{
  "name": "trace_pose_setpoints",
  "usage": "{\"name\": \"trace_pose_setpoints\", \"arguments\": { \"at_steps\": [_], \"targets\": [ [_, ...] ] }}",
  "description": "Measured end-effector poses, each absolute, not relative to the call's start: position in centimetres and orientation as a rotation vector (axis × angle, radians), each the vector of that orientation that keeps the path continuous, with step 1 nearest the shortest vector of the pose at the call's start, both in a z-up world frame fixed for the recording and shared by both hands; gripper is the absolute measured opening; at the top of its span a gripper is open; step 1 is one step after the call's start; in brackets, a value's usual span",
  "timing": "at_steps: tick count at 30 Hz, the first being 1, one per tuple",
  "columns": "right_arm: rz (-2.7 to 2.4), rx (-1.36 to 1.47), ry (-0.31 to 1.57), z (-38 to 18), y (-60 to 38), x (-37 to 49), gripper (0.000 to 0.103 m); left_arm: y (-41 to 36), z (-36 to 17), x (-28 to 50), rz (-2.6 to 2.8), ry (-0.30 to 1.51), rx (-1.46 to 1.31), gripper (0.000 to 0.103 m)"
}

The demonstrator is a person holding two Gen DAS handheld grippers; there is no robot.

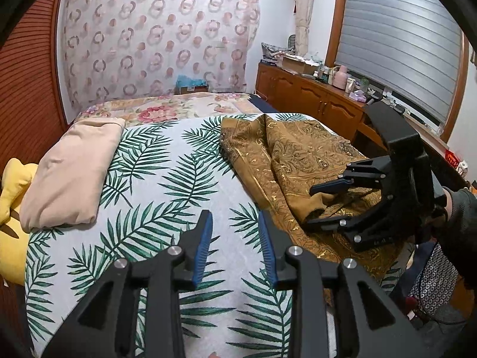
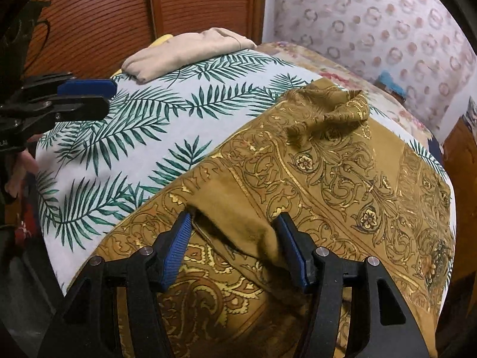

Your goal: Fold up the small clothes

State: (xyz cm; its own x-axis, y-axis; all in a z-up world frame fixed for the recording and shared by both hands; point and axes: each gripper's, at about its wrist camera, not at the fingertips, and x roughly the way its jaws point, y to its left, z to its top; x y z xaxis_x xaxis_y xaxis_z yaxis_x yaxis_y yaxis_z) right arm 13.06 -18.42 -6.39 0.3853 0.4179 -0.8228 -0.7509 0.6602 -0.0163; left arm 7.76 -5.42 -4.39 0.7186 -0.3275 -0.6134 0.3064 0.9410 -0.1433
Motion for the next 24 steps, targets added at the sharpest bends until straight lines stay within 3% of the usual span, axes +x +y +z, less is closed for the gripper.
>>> {"name": "trace_pose_setpoints", "arguments": {
  "at_steps": [1,2,3,4,5,14,24],
  "targets": [
    [0.769,-0.428,0.894,-6.4,-18.5,13.2,0.040,-5.5,-4.4,7.8,-0.350,0.684,-0.031,0.030],
    [0.769,-0.427,0.893,-6.3,-18.7,13.3,0.034,-5.4,-4.4,7.8,-0.350,0.684,-0.031,0.030],
    [0.775,-0.415,0.894,-6.0,-19.0,13.6,0.018,-5.4,-4.4,7.8,-0.350,0.685,-0.032,0.030],
    [0.775,-0.407,0.892,-5.8,-19.3,13.8,0.009,-5.5,-4.4,7.8,-0.350,0.685,-0.032,0.030],
    [0.770,-0.404,0.885,-5.5,-19.5,14.0,0.007,-5.5,-4.4,7.8,-0.350,0.686,-0.031,0.030],
    [0.567,-0.306,0.762,0.8,-26.3,19.8,0.004,-6.1,-4.7,7.3,-0.371,0.690,-0.043,0.030],
    [0.235,-0.271,0.797,1.0,-33.2,29.2,0.003,-7.8,-5.6,7.5,-0.416,0.720,-0.034,0.031]
  ]
}}
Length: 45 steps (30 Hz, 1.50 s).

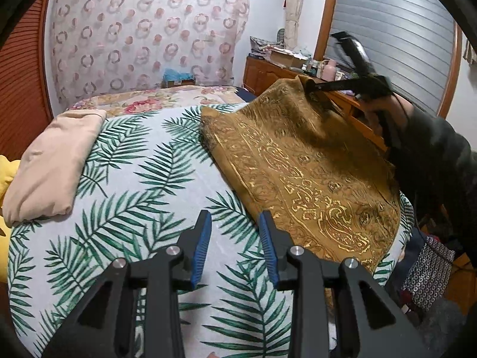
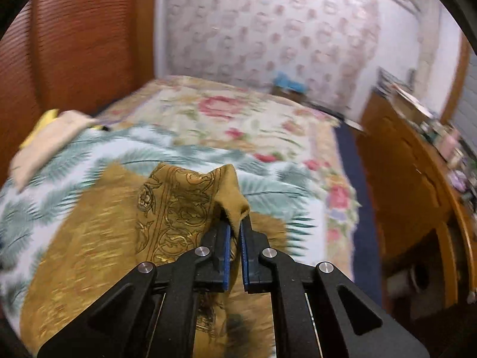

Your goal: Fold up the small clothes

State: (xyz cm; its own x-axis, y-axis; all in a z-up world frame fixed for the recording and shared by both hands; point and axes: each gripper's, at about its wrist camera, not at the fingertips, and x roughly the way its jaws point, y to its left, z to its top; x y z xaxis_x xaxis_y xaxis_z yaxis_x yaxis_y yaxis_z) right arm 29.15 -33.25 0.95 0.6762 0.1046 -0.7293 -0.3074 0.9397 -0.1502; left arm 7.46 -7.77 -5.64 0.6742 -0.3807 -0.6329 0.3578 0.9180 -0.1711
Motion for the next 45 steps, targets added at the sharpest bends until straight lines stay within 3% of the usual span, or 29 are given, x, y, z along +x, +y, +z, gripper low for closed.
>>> {"name": "trace_pose_setpoints", "arguments": {
  "at_steps": [8,9,12,13,29,45],
  "targets": [
    [0.093,-0.253,0.869,-2.0,-36.0,32.9,0.003,-9.1,-6.6,7.3,-0.442,0.752,-0.026,0.032],
    [0.098,-0.250,0.869,-1.9,-36.1,32.8,0.009,-9.3,-6.6,7.2,-0.449,0.755,-0.026,0.032],
    [0.118,-0.240,0.865,-1.2,-36.3,31.7,0.054,-10.1,-6.6,7.1,-0.462,0.758,-0.015,0.032],
    [0.133,-0.237,0.862,-0.9,-36.4,30.9,0.057,-10.4,-6.5,7.0,-0.465,0.757,-0.012,0.032],
    [0.283,-0.176,0.838,-0.9,-37.9,13.3,0.057,-13.3,-6.6,6.7,-0.502,0.791,0.032,0.033],
    [0.287,-0.124,0.843,-2.6,-38.5,6.8,0.057,-15.3,-8.6,5.1,-0.536,0.879,0.057,0.033]
  ]
}}
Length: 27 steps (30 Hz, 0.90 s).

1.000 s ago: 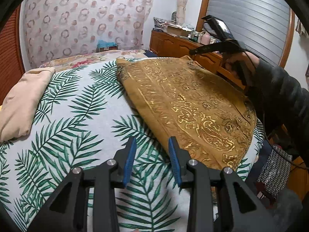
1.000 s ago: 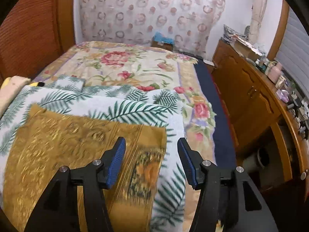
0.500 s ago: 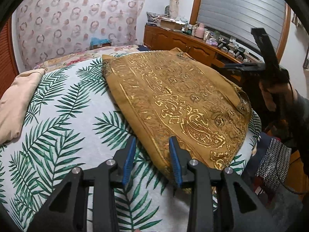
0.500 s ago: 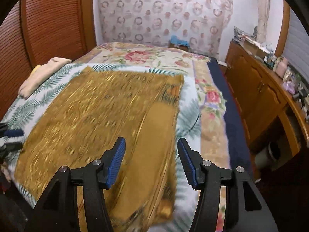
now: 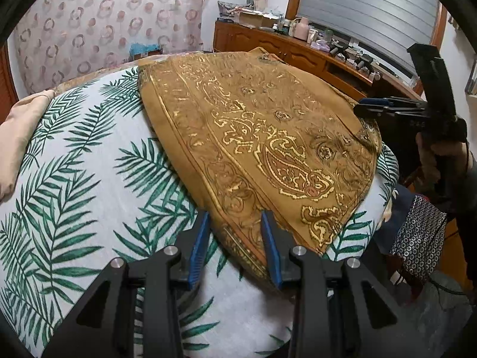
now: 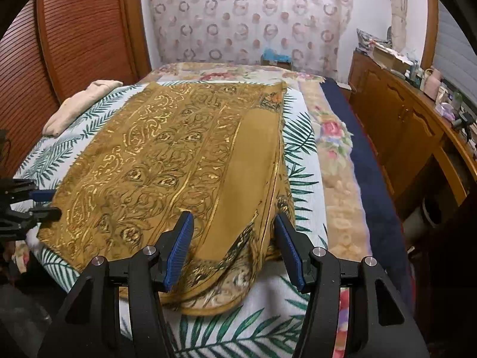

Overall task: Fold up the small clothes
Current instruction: 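Open the right tool and smooth the folded shirt with both tools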

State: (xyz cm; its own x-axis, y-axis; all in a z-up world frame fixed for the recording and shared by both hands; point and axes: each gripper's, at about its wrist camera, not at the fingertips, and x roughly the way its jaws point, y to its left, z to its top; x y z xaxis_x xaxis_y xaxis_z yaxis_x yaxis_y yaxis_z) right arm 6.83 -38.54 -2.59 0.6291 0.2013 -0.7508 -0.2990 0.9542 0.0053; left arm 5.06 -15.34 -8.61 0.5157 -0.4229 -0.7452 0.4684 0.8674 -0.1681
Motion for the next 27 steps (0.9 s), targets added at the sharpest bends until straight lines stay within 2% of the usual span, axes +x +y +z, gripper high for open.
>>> {"name": "trace_pose_setpoints", "arguments": {
  "at_steps": [20,24,27],
  "targets": [
    [0.406,-0.160,0.875,-4.1,-34.9,4.3,0.058,-15.1,-8.5,3.7,-0.604,0.901,0.005,0.033],
    [0.419,-0.152,0.900,-5.1,-34.8,4.3,0.058,-15.7,-8.2,3.6,-0.634,0.902,0.037,0.010],
    [0.429,-0.150,0.906,-5.3,-34.9,4.1,0.058,-15.9,-7.0,3.7,-0.654,0.873,0.042,0.002]
  ]
}}
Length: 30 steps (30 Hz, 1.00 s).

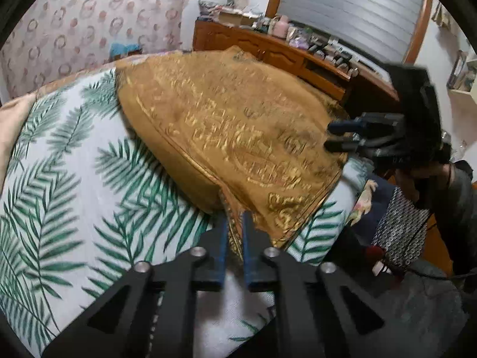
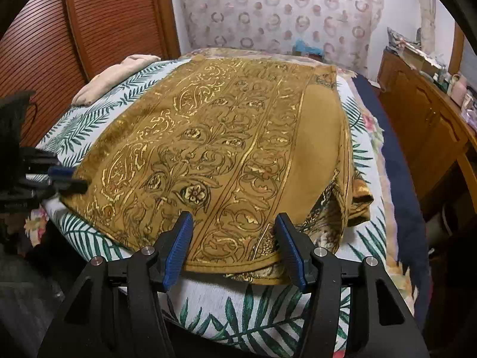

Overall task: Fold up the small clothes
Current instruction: 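Open the right tool and smooth the folded shirt with both tools, then grasp the shirt bundle edge with the left tool while the right tool grasps it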

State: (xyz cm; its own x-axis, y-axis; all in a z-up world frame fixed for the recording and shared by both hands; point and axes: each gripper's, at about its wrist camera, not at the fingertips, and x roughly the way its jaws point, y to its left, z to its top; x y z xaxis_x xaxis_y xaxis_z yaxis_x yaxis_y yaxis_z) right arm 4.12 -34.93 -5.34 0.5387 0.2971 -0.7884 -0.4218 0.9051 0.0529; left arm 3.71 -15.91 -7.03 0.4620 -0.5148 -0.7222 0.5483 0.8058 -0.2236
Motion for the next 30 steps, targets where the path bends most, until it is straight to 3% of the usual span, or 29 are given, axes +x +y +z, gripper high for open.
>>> {"name": "trace_pose_setpoints", "arguments": {
  "at_steps": [6,13,30],
  "targets": [
    [0.482,-0.154,0.904,-4.6,-34.8,3.3,0.059,-16.1,-2.6,4.9,-0.672,0.745,0.012,0.001],
    [0.515,-0.181,0.868,-3.5,-34.5,2.4,0.068,-16.2,1.0,8.1,-0.643,0.657,-0.017,0.001],
    [0.416,-0.386,0.890,-5.9,-36.7,5.5,0.065,-15.5,1.2,10.8,-0.575,0.630,-0.038,0.001]
  ]
}}
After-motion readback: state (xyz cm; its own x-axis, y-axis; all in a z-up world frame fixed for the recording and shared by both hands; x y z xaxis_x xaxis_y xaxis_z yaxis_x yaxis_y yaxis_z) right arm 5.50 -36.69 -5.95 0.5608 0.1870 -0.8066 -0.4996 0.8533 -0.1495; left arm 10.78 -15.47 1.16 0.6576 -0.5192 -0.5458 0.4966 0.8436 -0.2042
